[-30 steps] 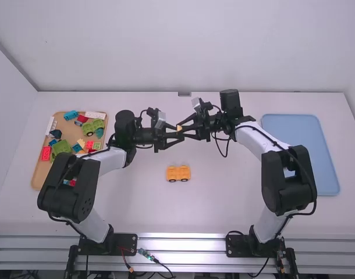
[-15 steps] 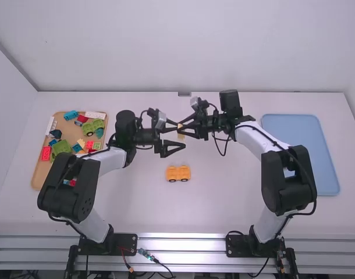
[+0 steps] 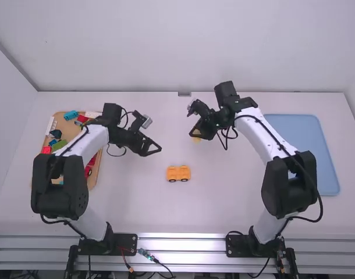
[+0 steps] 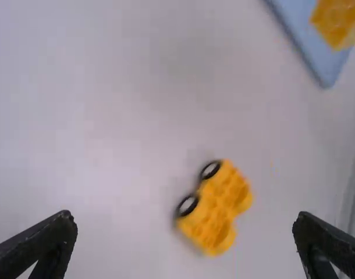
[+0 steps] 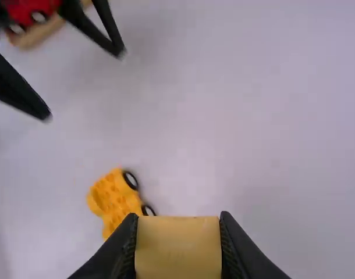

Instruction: Assemble lego blocks to make yellow taxi

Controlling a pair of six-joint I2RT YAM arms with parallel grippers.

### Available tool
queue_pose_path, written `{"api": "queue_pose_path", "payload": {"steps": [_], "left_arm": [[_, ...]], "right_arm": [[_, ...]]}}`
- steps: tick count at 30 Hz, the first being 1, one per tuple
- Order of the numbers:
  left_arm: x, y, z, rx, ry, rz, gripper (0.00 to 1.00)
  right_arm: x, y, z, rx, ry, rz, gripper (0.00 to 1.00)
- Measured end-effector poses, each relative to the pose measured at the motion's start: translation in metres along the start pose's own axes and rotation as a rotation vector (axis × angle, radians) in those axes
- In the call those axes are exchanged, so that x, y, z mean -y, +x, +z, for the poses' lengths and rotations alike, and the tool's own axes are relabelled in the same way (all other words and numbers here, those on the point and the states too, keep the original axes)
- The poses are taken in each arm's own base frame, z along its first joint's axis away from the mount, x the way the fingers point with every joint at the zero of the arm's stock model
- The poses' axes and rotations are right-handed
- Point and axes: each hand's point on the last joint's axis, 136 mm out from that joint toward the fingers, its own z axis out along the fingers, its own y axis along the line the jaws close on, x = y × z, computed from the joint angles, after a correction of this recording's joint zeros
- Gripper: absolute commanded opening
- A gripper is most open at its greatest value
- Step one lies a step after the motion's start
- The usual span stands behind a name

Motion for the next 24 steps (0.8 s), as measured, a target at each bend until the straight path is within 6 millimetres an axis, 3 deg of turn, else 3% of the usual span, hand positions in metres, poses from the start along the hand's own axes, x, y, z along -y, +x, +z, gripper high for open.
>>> {"api": "queue_pose_path", "payload": {"steps": [5, 7, 10, 15, 24], "left_arm": [[-0.034, -0.015, -0.038, -0.154, -0.264, 0.160, 0.99], [-0.049, -0.014, -0.060, -0.248, -0.392, 0.191, 0.99], [-0.063, -0.016, -0.074, -0.297, -0.486, 0.222, 0.99], [-0.078, -0.018, -0.090, -0.294, -0.525, 0.266, 0.99], [-0.127, 0.015, -0.167, -0.100, -0.516, 0.154, 0.99]], "right_arm": [[-0.014, 0.019, 0.013, -0.193, 0.081, -0.112, 0.00], [-0.030, 0.028, 0.025, -0.297, 0.090, -0.201, 0.00], [-0.046, 0.030, 0.041, -0.366, 0.070, -0.301, 0.00], [-0.069, 0.028, 0.075, -0.453, 0.009, -0.425, 0.00], [-0.099, 0.006, 0.135, -0.562, -0.090, -0.548, 0.00]]}}
